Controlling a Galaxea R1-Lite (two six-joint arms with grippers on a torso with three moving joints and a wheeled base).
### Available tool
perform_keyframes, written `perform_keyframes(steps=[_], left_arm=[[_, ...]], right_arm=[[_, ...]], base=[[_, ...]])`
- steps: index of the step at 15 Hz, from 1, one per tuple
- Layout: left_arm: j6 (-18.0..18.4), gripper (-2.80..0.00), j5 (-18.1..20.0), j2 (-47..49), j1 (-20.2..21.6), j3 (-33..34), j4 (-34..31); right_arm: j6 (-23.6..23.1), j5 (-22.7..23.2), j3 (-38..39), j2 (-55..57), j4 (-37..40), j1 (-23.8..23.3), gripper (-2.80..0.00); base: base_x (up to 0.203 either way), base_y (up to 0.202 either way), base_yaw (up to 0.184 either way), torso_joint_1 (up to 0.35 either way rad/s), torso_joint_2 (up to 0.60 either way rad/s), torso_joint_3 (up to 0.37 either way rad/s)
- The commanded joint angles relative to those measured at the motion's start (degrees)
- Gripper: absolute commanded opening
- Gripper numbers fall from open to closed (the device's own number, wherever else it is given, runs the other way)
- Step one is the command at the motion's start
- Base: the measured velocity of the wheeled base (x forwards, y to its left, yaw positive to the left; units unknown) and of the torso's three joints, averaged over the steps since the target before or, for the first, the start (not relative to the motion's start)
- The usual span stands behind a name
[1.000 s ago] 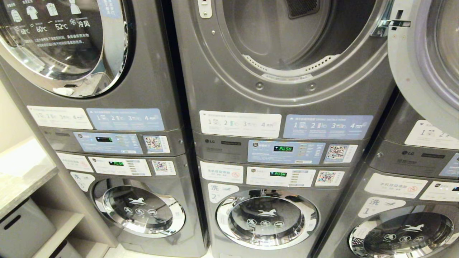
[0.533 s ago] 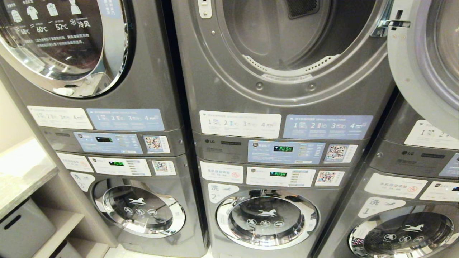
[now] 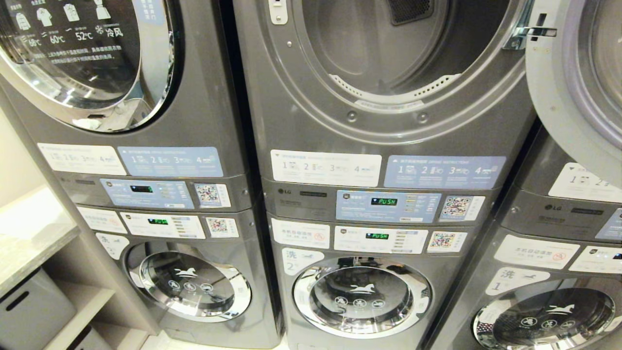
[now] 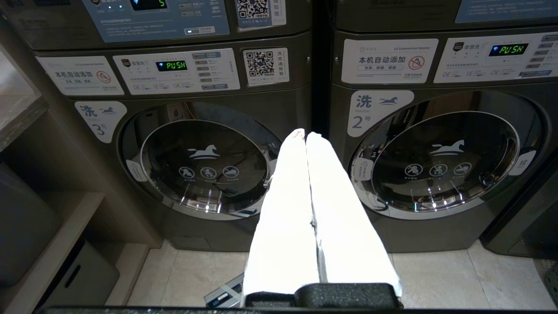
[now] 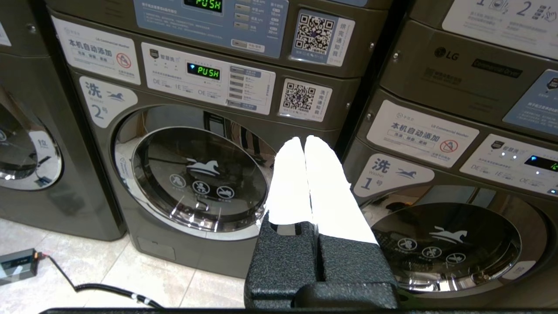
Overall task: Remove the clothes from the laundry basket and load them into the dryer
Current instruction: Take the clothes out of the basket
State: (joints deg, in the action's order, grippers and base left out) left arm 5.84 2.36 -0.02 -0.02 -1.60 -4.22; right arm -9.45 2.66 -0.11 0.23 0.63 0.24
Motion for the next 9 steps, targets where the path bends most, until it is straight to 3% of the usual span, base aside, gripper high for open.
perform_keyframes(steps=[1,9], left_arm=[[0.0,-2.80,0.0,-0.1,0.0,0.0,0.0],[0.0,-2.80,-0.1,-0.1,0.0,0.0,0.1]], right_arm=[[0.1,0.0,0.1,-0.2,-0.1,0.0,-2.80],[1.2,-0.1,0.1,-0.2,-0.1,0.0,-2.80]], base=[[0.000,0.000,0.000,0.000,0.00,0.000],[0.003,0.004,-0.080,0.001,0.00,0.000]])
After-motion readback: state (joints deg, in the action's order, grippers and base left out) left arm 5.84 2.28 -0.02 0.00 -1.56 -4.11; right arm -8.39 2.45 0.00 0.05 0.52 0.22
